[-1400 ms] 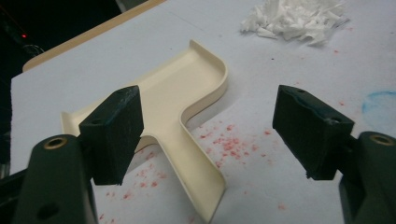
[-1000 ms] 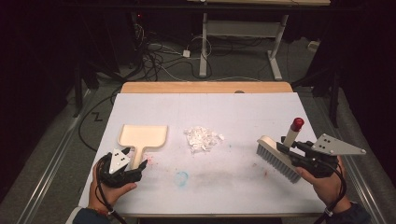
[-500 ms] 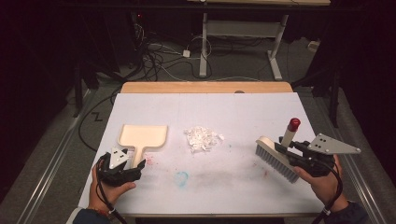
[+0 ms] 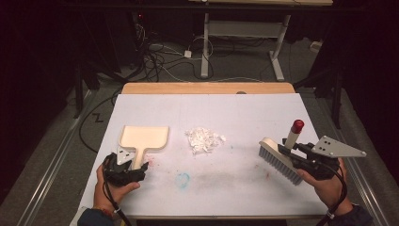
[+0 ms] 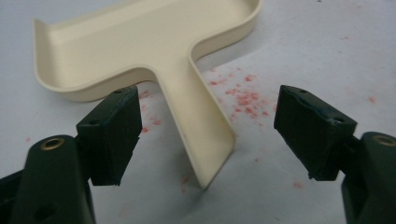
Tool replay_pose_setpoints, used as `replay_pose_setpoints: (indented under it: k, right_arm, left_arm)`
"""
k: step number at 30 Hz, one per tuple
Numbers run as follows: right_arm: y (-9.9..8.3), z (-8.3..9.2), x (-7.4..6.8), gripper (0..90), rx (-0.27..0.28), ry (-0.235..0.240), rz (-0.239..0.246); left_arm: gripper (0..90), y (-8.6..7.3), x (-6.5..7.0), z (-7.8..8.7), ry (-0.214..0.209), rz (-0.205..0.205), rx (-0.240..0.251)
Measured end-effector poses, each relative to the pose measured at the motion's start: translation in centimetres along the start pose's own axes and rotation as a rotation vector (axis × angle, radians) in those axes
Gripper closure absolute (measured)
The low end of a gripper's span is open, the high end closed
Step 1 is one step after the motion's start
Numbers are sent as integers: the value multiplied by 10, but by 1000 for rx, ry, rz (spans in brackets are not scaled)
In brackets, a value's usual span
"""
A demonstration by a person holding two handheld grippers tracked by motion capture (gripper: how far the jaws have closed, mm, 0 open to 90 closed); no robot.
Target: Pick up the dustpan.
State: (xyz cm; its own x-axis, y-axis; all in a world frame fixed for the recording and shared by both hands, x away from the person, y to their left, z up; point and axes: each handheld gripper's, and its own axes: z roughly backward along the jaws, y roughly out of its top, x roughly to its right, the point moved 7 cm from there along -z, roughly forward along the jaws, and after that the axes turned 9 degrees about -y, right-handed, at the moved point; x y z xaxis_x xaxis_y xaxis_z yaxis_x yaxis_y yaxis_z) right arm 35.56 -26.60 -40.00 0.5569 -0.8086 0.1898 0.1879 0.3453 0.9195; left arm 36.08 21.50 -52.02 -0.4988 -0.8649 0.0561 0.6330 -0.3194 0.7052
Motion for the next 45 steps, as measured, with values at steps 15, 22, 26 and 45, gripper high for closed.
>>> replay_pose_setpoints:
  k: [15,22,26,45]
  right_arm:
    - [-1,-2,-2,712,-12,2,8]
    - [-1,-2,-5,712,-18,11,15]
    - [-2,-4,-4,712,-24,12,12]
    - [-6,-3,3,712,-33,-19,-5]
  left_arm:
    - [338,11,-30,-32,4,160,-49]
    - [607,17,-28,-33,-4,121,-81]
    - [636,20,-30,-32,-34,102,-113]
    - [639,19,4,24,-119,-130,-191]
